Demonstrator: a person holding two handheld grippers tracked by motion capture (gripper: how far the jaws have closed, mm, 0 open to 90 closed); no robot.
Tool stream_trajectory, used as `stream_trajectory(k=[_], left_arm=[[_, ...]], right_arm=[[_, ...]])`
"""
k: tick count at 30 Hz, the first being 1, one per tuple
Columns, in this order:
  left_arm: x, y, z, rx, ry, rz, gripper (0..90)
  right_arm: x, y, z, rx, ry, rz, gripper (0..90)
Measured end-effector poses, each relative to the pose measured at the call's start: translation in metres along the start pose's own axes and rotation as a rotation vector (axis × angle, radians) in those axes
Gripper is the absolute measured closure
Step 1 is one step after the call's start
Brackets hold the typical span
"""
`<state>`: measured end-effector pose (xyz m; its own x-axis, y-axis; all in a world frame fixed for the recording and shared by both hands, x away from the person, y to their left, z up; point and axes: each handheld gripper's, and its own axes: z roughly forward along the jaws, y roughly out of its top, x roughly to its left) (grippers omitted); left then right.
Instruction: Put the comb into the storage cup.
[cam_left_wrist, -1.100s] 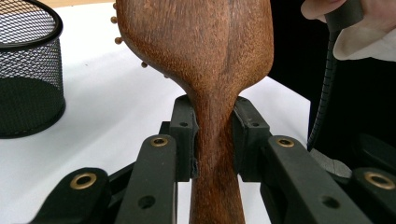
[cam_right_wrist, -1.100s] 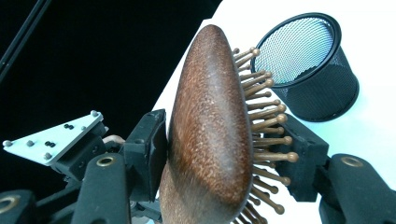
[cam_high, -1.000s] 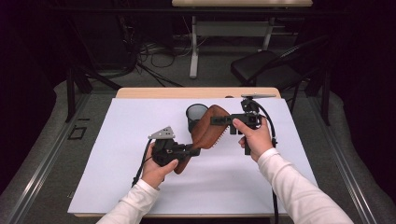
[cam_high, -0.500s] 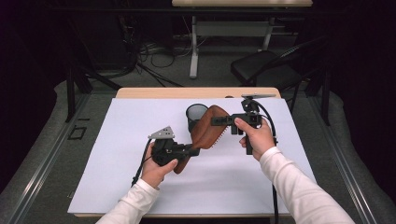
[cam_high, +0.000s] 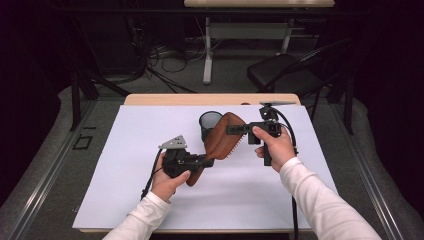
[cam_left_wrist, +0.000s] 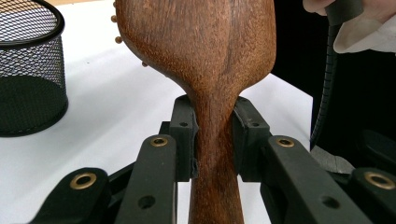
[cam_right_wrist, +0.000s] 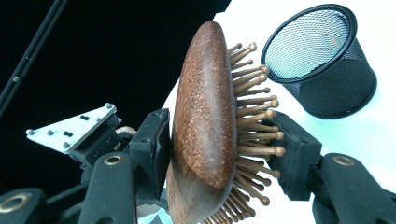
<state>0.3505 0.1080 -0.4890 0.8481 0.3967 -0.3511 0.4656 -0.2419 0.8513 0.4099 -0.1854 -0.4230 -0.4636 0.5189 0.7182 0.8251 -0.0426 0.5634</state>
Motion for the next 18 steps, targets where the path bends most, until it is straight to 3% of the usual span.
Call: stream_trajectory(k=[18], left_arm=[[-0.0001,-0.0005,0.0009,0.006,-0.006,0.004,73.3]], right_arm=[[-0.0019,-0.0049,-0.0023,-0.026,0.035,0.049,47.0]])
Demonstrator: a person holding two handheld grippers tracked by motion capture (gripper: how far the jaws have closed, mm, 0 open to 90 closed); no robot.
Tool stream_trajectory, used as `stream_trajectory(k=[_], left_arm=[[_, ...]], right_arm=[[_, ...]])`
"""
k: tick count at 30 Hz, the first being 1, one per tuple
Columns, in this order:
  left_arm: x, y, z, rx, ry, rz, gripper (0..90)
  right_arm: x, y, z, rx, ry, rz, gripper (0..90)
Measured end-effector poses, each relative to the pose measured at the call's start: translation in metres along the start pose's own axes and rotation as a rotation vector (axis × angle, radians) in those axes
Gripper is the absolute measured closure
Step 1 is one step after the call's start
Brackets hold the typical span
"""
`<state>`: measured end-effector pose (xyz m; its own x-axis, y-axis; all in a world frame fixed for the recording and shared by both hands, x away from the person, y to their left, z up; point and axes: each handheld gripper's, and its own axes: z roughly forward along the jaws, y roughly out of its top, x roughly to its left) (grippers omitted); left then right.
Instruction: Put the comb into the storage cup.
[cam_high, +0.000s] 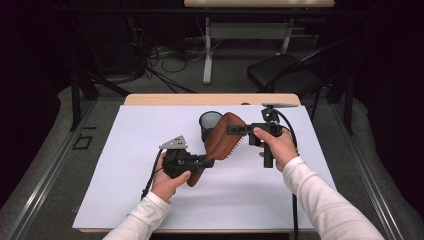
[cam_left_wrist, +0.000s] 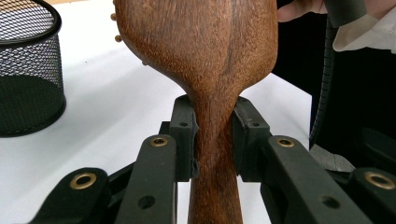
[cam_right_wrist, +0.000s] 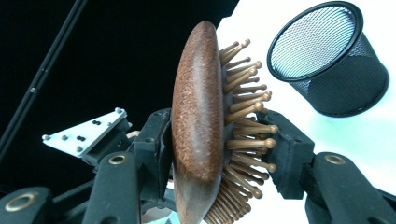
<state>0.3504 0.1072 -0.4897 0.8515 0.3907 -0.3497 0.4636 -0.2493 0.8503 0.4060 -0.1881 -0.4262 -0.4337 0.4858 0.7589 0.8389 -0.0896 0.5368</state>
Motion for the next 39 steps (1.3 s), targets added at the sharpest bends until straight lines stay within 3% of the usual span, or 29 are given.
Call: stream_trajectory(k=[13,39], left_arm=[[-0.0001,-0.0003,0.0007,0.002,-0.001,0.003,73.2],[0.0012,-0.0028,0.0044,0.003,0.0,-0.007,72.4]], right_arm=[[-0.0034,0.0009,-0.0009,0.013,0.028,0.04,48.9],[-0.0012,-0.002,-0.001,0.003,-0.006,0.092,52.3]])
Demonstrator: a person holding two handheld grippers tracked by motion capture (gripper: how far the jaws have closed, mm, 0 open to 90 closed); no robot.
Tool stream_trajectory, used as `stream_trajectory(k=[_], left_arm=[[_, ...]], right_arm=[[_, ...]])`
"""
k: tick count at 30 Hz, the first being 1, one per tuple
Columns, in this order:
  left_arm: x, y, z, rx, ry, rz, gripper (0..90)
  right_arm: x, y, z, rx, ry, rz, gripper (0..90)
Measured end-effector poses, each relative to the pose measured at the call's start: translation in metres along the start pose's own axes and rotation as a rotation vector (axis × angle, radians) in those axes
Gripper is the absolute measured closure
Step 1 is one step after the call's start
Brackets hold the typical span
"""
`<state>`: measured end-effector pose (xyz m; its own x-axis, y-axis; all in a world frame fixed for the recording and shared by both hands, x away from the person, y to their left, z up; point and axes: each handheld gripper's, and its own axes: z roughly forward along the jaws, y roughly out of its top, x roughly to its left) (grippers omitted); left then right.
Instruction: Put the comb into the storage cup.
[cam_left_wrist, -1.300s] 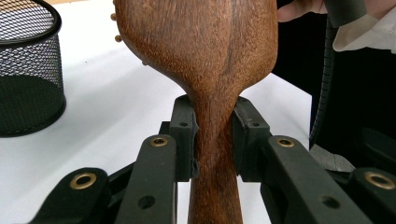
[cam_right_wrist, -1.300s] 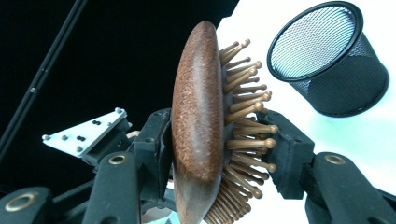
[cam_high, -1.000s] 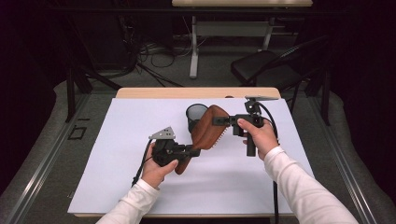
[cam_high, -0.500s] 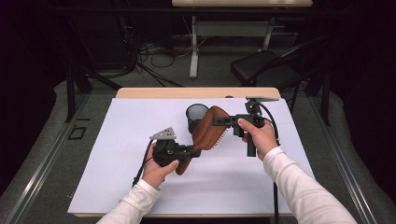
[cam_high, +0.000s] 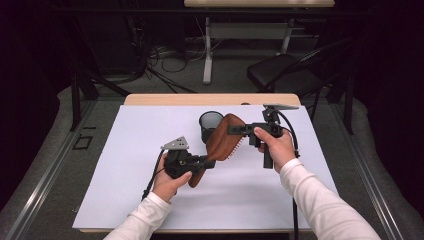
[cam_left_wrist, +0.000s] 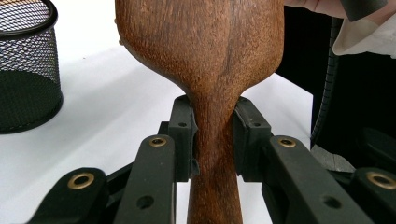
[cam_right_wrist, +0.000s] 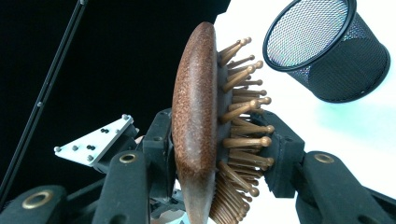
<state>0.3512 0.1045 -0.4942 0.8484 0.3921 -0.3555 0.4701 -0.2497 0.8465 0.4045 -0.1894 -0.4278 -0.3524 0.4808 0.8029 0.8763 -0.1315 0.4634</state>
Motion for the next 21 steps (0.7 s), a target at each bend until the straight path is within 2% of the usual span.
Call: stream_trajectory(k=[21], left_arm=[[-0.0004,-0.0001,-0.0003,-0.004,0.009,-0.001,71.8]], right_arm=[[0.0,-0.0014,-0.0005,-0.009,-0.006,0.015,52.3]])
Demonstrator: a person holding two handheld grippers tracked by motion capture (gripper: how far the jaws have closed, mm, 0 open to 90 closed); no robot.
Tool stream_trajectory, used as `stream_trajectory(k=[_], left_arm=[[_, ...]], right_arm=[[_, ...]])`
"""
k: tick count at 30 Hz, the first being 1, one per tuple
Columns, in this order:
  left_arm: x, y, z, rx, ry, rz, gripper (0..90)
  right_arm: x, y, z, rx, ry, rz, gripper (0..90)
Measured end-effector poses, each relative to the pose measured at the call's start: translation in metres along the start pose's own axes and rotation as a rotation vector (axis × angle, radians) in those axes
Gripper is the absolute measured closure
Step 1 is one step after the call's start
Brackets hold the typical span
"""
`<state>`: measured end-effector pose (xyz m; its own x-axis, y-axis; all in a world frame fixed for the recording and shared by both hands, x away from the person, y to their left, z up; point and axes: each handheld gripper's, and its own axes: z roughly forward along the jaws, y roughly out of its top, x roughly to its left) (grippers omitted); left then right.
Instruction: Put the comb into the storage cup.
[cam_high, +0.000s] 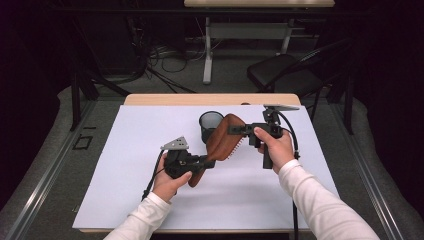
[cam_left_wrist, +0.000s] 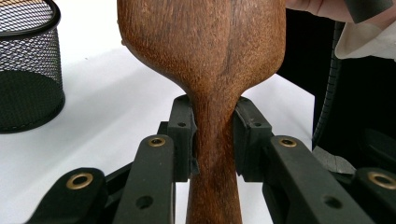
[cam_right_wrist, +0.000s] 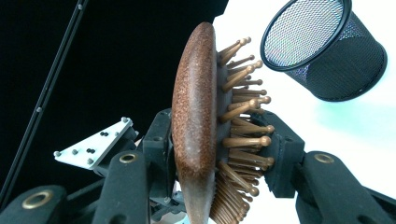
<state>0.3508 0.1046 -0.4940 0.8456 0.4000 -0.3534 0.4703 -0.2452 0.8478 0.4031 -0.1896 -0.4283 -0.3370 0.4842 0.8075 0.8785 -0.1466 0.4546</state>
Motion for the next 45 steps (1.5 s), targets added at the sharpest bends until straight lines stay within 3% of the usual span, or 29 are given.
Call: stream_trajectory(k=[16,24,36,45], left_arm=[[0.003,0.0,0.0,-0.011,-0.003,-0.041,62.9],[0.004,-0.001,0.0,-0.021,0.005,-0.043,54.3],[0.009,-0.001,-0.003,-0.04,0.044,-0.047,46.3],[0.011,0.002,-0.012,-0.087,0.087,-0.041,42.1]], right_arm=[[-0.004,-0.001,0.001,-0.033,0.008,0.032,52.3],[-0.009,-0.001,-0.003,-0.055,-0.003,0.032,52.3],[-0.013,0.001,-0.009,-0.074,-0.011,0.039,52.2],[-0.015,0.003,-0.012,-0.087,-0.024,0.039,52.2]])
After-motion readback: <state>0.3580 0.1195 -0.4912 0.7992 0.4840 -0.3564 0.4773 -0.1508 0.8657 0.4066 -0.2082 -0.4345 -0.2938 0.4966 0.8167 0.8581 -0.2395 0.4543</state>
